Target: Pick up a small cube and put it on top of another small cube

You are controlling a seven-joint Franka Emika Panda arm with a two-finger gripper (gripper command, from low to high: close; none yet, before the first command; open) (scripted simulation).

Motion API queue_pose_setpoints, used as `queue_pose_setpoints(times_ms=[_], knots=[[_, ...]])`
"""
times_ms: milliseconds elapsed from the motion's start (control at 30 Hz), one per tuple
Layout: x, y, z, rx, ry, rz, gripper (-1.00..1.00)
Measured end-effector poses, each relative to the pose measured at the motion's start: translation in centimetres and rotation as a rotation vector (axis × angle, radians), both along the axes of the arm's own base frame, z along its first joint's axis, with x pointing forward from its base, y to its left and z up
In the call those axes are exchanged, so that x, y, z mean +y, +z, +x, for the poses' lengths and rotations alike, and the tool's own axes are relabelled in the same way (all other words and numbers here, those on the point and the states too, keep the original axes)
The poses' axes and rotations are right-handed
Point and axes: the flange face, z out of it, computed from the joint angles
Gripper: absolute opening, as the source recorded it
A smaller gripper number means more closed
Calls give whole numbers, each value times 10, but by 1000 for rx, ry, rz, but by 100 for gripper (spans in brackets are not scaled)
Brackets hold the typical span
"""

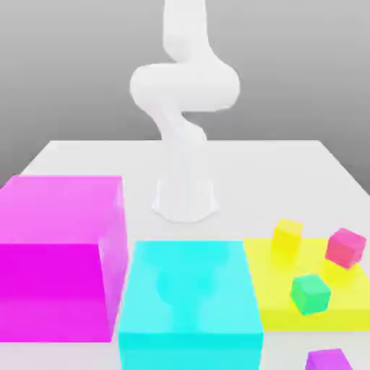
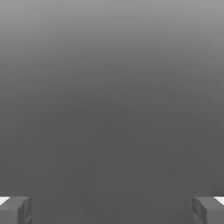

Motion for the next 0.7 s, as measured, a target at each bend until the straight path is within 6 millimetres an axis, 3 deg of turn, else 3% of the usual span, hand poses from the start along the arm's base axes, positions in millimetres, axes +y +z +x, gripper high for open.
queue_pose_setpoints(times_ms=[167, 367, 533, 700], knots=[[30, -62, 60, 124, -2, -39, 0], [66, -147, 114, 263, 12, -72, 0], [97, -225, 145, 376, 35, -86, 0], [132, -308, 159, 488, 71, -89, 0]])
